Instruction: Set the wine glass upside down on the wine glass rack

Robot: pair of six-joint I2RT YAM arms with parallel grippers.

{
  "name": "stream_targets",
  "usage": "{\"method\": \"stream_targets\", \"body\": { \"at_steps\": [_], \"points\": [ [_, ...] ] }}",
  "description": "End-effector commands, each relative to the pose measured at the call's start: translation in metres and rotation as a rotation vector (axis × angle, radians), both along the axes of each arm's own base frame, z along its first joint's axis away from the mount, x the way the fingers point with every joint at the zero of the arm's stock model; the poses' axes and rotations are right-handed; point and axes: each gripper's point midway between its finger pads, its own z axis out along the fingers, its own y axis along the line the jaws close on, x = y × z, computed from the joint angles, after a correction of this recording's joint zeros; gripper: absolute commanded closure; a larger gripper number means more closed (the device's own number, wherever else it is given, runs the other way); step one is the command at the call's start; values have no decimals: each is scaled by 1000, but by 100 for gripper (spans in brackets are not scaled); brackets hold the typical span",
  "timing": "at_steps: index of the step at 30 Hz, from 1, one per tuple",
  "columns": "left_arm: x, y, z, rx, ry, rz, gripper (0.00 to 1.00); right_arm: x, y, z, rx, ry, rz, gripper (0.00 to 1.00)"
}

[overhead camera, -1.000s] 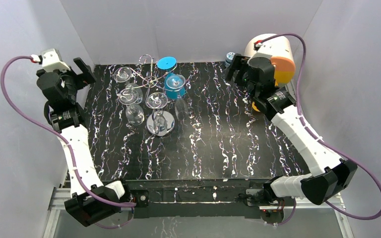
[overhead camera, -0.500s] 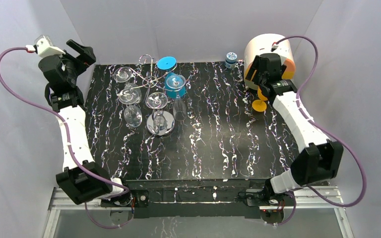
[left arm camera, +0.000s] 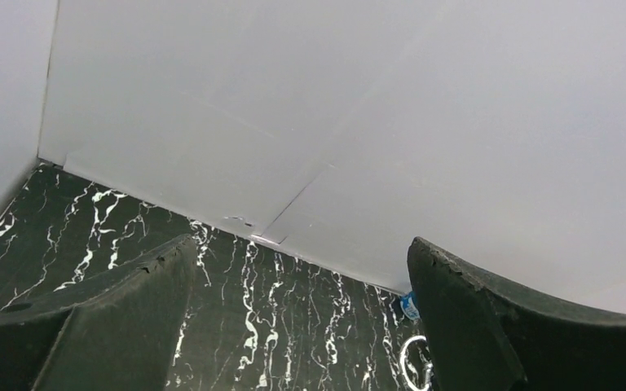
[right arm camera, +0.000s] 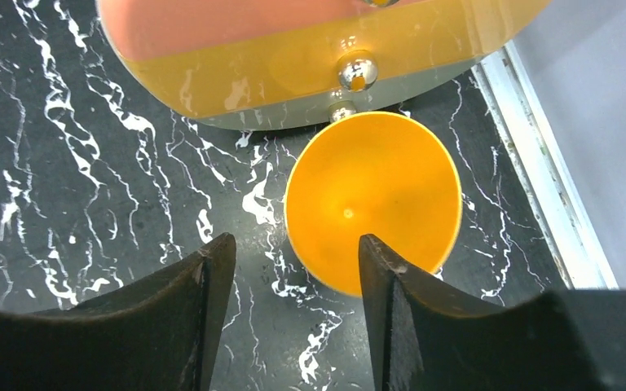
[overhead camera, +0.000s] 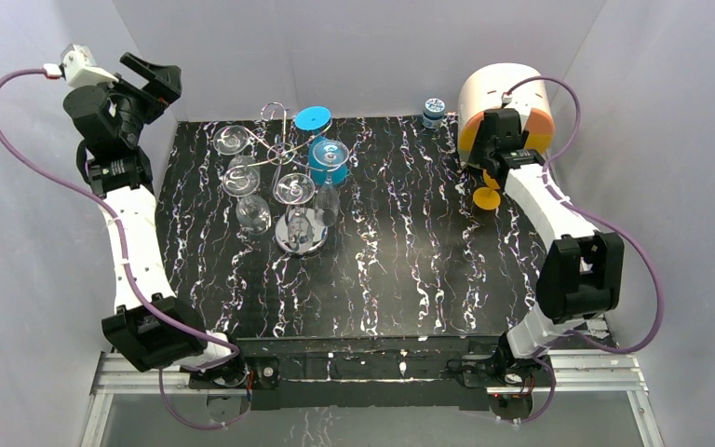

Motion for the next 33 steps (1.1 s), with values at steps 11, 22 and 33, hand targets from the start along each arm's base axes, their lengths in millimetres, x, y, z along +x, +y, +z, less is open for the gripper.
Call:
{"method": "stream_targets", "body": {
  "at_steps": [11,22,33],
  "points": [
    [-2,-38,36,0,47,-91,2,13,-1,-26,23,54,23,73],
    [-12,-97,59,-61,-1,-276,2,-2,23,11,-9,-26,77,99],
    [-42,-211,88,-127,-91,-549,2,-22,89,101,209,-196,282,99]
  ]
}}
